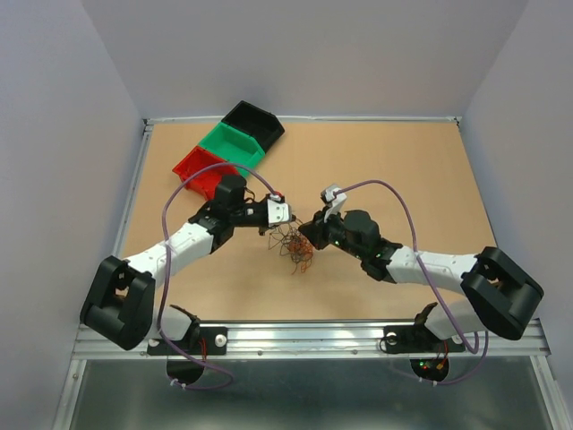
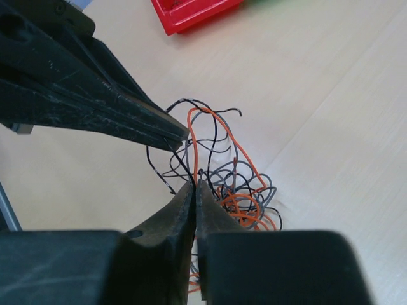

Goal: Untangle the cables

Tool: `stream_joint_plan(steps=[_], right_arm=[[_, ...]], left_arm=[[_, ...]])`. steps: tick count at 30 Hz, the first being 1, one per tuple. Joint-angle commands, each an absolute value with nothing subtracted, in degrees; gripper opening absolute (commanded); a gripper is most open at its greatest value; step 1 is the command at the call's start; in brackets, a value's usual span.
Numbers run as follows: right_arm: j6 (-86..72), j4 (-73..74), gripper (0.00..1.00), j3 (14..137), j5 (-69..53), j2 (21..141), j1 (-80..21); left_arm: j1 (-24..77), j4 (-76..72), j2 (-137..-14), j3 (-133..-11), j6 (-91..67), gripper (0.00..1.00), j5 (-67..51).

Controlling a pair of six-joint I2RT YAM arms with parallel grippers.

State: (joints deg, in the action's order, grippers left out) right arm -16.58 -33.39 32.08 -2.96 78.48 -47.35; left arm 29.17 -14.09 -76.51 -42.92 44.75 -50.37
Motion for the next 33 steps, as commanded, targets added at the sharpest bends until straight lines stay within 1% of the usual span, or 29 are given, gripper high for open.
stream_joint_plan(steps=[1,2,4,7,8,9,12,13,17,20,23,24,25,27,30,31,33], right_arm=[[-16.0,-34.4,0.18,35.7,-1.2,79.5,-48.0],[-16.1,-34.3,0.21,35.8,-1.2,79.5,-48.0],[-16.3,-34.3,0.24,36.0,-1.1,80.1,-48.0],[-16.7,-34.3,0.45,36.0,-1.1,80.6,-48.0],[-16.7,-34.4,0.51,36.0,-1.1,80.7,-47.9],[-17.0,-34.6,0.6,36.0,-1.1,80.9,-47.9],[-17.2,-35.3,0.7,35.4,-0.9,80.4,-47.9],[-17.4,-35.5,0.72,35.3,-1.0,80.2,-47.9],[-17.5,-36.6,0.75,34.7,-1.8,80.2,-48.0],[-17.1,-39.5,0.76,33.9,-5.4,80.7,-48.0],[-17.0,-40.2,0.62,34.5,-7.2,81.8,-48.0],[-17.2,-40.3,0.52,34.8,-6.9,82.9,-47.9],[-17.4,-40.3,0.48,35.0,-6.9,83.3,-48.0],[-18.1,-40.2,0.42,35.5,-6.0,84.5,-47.9],[-18.8,-40.2,0.41,35.9,-5.7,84.9,-47.9],[-19.0,-40.2,0.44,35.9,-5.8,84.9,-47.9],[-19.0,-40.7,0.54,35.4,-5.7,84.6,-48.0]], left_arm=[[29.4,-15.3,-73.1,-44.6,43.5,0.0,-51.7],[29.4,-15.5,-72.9,-44.6,43.2,0.0,-51.7],[29.4,-16.1,-71.9,-44.2,42.5,0.0,-51.8],[29.4,-17.7,-70.7,-44.1,39.6,0.0,-51.2],[29.4,-18.3,-70.4,-44.3,38.4,0.0,-49.8],[29.3,-19.3,-69.6,-44.6,35.9,0.0,-48.8],[28.6,-22.5,-67.1,-44.1,30.7,0.0,-44.6],[28.3,-23.3,-66.3,-43.7,30.0,0.0,-44.3],[27.9,-26.3,-63.0,-41.7,27.1,0.0,-43.9],[27.7,-26.9,-61.9,-41.8,24.8,0.0,-43.4],[27.6,-27.2,-61.4,-42.4,22.7,0.0,-42.6],[27.5,-27.2,-61.4,-42.6,22.2,0.0,-42.7],[27.5,-27.2,-61.5,-42.7,22.0,0.0,-42.8],[27.4,-27.2,-61.3,-43.1,21.3,0.0,-43.1],[27.4,-27.0,-61.0,-43.2,21.1,0.0,-44.8],[27.4,-27.0,-60.2,-43.2,21.0,0.0,-45.6],[27.4,-26.9,-59.6,-43.3,20.4,0.0,-48.1]])
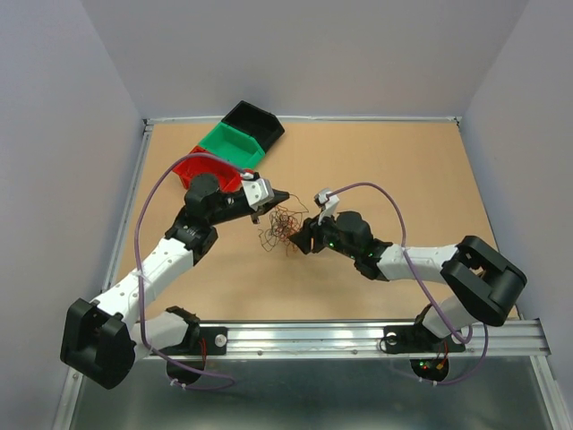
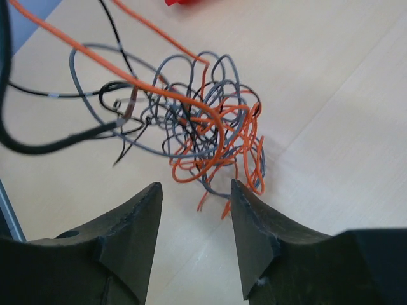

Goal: Untangle the cables

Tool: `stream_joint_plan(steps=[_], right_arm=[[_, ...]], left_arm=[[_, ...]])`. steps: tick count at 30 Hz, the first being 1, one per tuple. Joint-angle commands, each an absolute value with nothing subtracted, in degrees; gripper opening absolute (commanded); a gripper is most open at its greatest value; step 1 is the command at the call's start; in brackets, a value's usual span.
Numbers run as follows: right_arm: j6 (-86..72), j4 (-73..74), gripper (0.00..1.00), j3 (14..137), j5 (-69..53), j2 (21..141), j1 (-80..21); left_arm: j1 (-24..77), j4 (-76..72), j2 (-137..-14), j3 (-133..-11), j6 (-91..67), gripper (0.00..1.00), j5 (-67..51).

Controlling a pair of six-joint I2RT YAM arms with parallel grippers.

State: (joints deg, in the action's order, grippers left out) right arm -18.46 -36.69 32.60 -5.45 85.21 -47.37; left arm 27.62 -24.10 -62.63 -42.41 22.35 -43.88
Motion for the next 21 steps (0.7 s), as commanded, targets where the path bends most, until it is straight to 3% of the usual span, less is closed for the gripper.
stream_joint_plan(steps=[1,9,13,14,19,21], right_arm=[[-18.6,-41.2,0.55,35.2,-5.6,84.3,-48.0],[-17.1,-48.5,0.86,30.0,-8.3,79.0,-48.0],[-16.8,-49.7,0.89,29.4,-7.1,79.0,-47.9],[-17.0,-49.5,0.88,29.6,-6.5,79.4,-47.9],[-17.7,-49.5,0.41,31.1,-8.1,82.3,-47.9],[-17.9,-49.6,0.35,31.0,-8.7,82.4,-48.0]], left_arm=[[27.5,-26.6,-59.3,-43.6,20.3,0.0,-49.0],[27.4,-20.8,-60.7,-46.1,21.4,0.0,-55.5],[27.4,-19.5,-60.4,-47.5,21.2,0.0,-57.5],[27.4,-19.4,-60.1,-47.6,21.1,0.0,-57.8],[27.5,-19.5,-57.6,-49.0,19.0,0.0,-57.7],[27.4,-19.8,-56.8,-50.5,18.2,0.0,-56.5]])
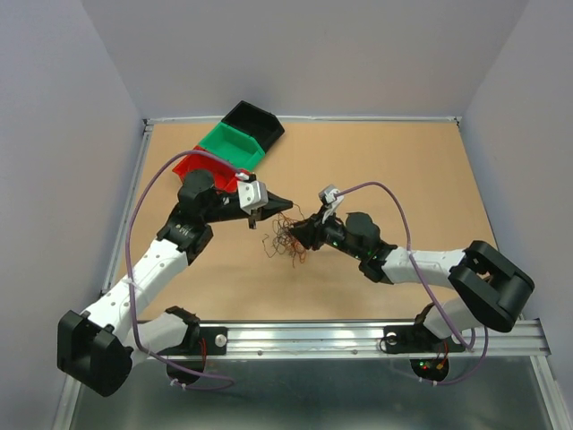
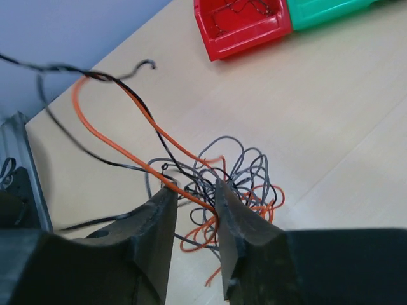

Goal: Untangle the cables

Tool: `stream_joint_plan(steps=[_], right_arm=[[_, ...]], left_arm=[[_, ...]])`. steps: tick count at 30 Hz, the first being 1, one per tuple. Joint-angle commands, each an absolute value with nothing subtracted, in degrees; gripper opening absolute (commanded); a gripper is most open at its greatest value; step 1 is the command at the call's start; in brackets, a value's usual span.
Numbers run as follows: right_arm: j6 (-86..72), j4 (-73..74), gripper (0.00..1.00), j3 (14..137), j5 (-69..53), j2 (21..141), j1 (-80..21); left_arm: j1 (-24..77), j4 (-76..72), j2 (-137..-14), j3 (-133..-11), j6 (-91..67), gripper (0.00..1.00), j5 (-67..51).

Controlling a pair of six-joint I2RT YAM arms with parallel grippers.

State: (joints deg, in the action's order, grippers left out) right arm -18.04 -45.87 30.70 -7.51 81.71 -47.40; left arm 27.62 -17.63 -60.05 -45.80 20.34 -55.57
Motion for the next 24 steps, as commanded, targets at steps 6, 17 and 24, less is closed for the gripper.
stream_joint_plan(steps=[6,17,24], right_arm=[[-19.7,-48.4,0.24,30.7,-4.2,83.1,-48.0],[-29.3,-36.5,0.01,34.6,19.4,88.1,-46.6],[-47.5,-26.6,0.0,33.5,22.8,89.8,-33.3]], left_arm=[[27.5,-17.3,-56.9,-59.6,17.4,0.0,-45.7],[27.2,-8.2,-60.8,-83.6,17.0,0.0,-18.5],[25.3,-2.6,-67.1,-98.5,16.4,0.0,6.2]])
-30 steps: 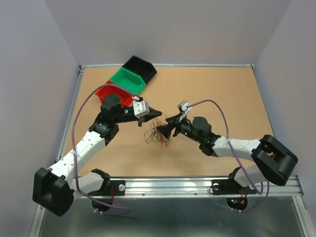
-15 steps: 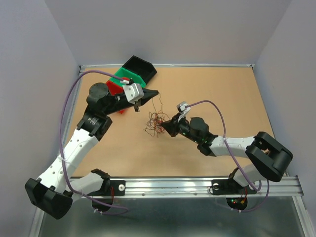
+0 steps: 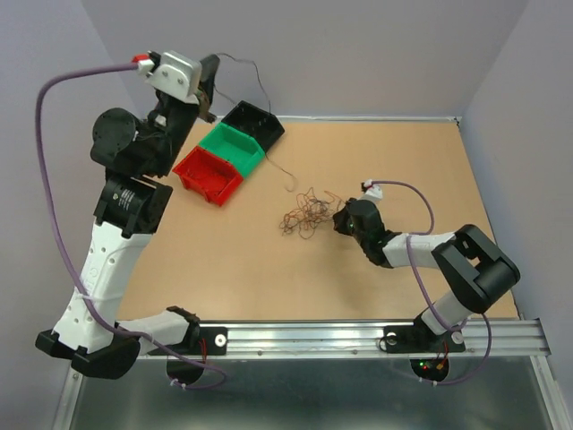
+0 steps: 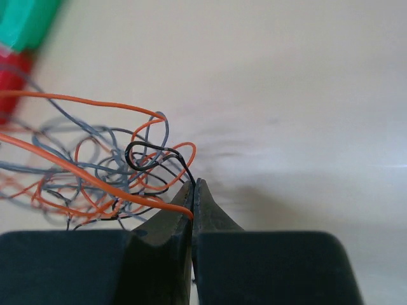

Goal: Untangle the cables

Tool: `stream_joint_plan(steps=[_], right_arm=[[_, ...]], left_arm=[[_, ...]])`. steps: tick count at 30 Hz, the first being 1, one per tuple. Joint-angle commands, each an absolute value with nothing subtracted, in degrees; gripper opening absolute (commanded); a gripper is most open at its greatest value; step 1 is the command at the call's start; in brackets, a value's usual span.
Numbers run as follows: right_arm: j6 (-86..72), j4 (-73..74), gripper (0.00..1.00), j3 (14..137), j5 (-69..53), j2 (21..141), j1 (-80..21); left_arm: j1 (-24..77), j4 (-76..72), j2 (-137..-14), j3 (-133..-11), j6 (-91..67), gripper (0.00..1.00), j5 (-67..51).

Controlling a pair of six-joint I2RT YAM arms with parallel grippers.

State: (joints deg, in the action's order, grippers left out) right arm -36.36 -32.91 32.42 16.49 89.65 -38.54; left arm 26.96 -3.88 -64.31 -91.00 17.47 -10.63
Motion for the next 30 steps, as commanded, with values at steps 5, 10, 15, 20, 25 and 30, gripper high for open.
stream_joint_plan(steps=[5,10,15,20,25,30], right_arm=[[-50.1,-22.3,0.01,32.9,29.3,86.1,-33.1],[-50.8,-21.5,0.01,31.3,32.9,81.7,-33.1],[-47.7,-23.0,0.08,31.6,27.5,80.9,-33.1],[-43.4,-25.4,0.49,31.3,21.8,80.6,-33.1],[-41.4,-26.7,0.85,31.0,19.5,79.9,-33.1],[-41.2,-27.2,0.88,30.1,18.9,77.6,-33.1]], left_arm=[[23.6,-4.0,-66.8,-98.0,16.7,0.0,8.9],[20.0,2.5,-71.5,-106.4,14.8,0.0,15.1],[19.9,2.5,-71.1,-102.8,15.8,0.0,7.1],[17.1,0.4,-70.7,-97.0,15.6,0.0,8.9],[15.6,-5.2,-68.2,-87.6,14.8,0.0,6.9],[13.9,-8.5,-67.2,-80.4,14.4,0.0,6.2]])
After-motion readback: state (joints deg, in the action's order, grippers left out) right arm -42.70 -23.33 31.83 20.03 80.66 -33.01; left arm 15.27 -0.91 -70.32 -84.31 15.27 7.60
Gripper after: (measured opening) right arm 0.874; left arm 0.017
